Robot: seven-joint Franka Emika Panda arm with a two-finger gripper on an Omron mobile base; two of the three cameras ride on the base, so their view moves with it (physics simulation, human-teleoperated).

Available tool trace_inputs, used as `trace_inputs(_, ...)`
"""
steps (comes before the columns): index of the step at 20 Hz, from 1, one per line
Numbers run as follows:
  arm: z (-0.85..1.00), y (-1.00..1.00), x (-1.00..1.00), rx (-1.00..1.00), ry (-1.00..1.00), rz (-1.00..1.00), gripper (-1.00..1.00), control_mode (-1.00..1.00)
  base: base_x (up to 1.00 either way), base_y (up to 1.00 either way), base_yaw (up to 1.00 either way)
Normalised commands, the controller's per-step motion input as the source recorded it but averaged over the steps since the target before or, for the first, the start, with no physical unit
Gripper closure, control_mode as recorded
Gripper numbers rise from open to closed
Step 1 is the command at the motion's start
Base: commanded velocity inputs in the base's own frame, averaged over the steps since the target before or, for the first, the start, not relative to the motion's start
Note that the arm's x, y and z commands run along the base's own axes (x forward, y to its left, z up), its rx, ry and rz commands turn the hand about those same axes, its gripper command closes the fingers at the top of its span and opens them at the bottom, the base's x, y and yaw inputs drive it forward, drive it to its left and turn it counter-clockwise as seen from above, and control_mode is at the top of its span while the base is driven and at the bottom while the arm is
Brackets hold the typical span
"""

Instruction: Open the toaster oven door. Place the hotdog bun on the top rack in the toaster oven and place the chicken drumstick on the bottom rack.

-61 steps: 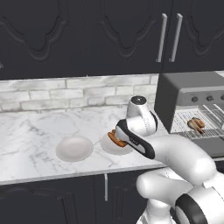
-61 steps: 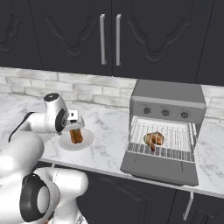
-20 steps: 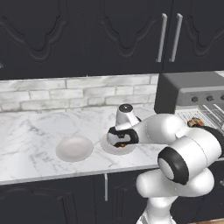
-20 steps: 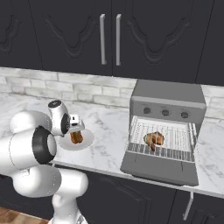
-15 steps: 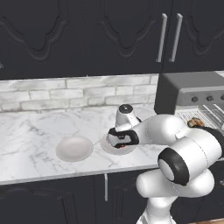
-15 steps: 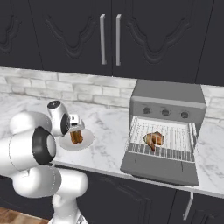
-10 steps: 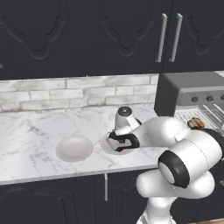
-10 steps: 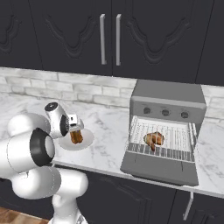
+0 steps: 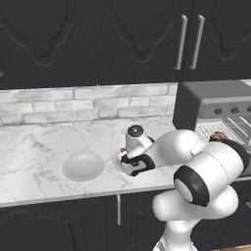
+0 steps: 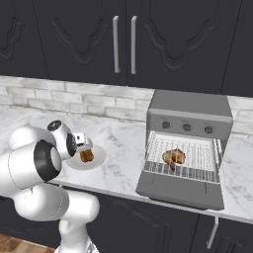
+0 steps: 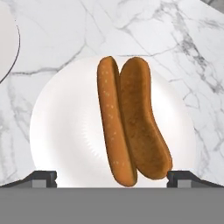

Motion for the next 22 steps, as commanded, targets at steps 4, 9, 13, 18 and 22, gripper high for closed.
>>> trace_inputs(4, -0.26, 0.02, 0.00, -0.04, 0.01, 0.00, -1.00, -1.00, 0.00, 0.00, 0.00)
trace_inputs(9, -0.25, 0.00, 0.00, -0.06, 0.00, 0.00, -1.00, -1.00, 0.00, 0.00, 0.00)
trace_inputs(13, -0.21, 0.00, 0.00, -0.05, 0.00, 0.00, -1.00, -1.00, 0.00, 0.00, 0.00)
trace_inputs(18, -0.18, 0.00, 0.00, -0.03, 0.00, 0.00, -1.00, -1.00, 0.00, 0.00, 0.00)
trace_inputs(22, -0.17, 0.00, 0.00, -0.01, 0.00, 0.00, -1.00, -1.00, 0.00, 0.00, 0.00)
